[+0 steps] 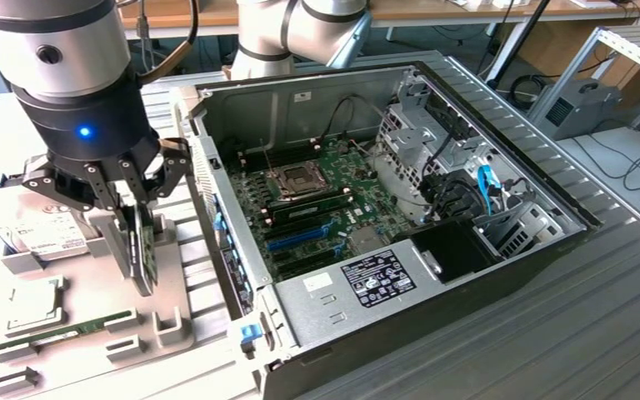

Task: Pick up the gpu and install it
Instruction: 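Pick up the gpu and move the gpu toward the slot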

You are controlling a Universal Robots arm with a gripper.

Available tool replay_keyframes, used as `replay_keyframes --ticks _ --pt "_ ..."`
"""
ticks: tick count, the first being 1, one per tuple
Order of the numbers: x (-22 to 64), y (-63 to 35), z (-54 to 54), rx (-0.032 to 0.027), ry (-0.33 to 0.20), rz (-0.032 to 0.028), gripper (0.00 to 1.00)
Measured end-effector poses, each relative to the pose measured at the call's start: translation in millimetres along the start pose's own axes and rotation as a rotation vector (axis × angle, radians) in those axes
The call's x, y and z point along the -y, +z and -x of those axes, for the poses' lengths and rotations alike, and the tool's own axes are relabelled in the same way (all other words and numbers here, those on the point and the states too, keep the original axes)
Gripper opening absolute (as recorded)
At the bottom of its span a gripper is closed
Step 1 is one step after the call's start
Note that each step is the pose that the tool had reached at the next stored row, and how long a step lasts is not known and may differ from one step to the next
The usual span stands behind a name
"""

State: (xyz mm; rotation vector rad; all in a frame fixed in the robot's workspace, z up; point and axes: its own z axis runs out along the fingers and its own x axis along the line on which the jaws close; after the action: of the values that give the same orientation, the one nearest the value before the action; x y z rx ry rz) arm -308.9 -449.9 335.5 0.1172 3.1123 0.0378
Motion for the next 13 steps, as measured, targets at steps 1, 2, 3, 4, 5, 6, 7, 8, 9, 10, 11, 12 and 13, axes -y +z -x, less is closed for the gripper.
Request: replay_keyframes --ticks 1,2,3,4,5,6,7,8,9,10,11,12,13 --pt "0.0 -0.3 0.0 0.0000 0.000 0.0000 0.26" --pt "0.0 -0.6 0.0 0.0000 0.000 0.0000 0.26" --pt "0.0 -0.9 0.0 0.0000 0.000 0.0000 0.26" --pt "0.0 -1.3 0.0 0.0000 0.000 0.0000 0.26" --pt "-0.1 -1.6 0.1 0.0000 0.000 0.0000 0.26" --pt "-0.1 -1.8 0.1 0.0000 0.000 0.0000 0.26" --pt "0.0 -2.1 0.1 0.0000 0.000 0.0000 0.26" --pt "-0.1 -2.3 0.1 0.0000 0.000 0.0000 0.26" --pt "-0.1 -2.6 0.1 0.0000 0.000 0.0000 0.26" --pt "-0.1 -2.8 0.1 0.0000 0.000 0.0000 0.26" --pt "-0.1 -3.1 0.1 0.0000 0.000 0.0000 0.26" --pt "-0.1 -3.5 0.1 -0.0001 0.000 -0.0001 0.26" --pt "-0.1 -3.8 0.1 0.0000 0.000 0.0000 0.26"
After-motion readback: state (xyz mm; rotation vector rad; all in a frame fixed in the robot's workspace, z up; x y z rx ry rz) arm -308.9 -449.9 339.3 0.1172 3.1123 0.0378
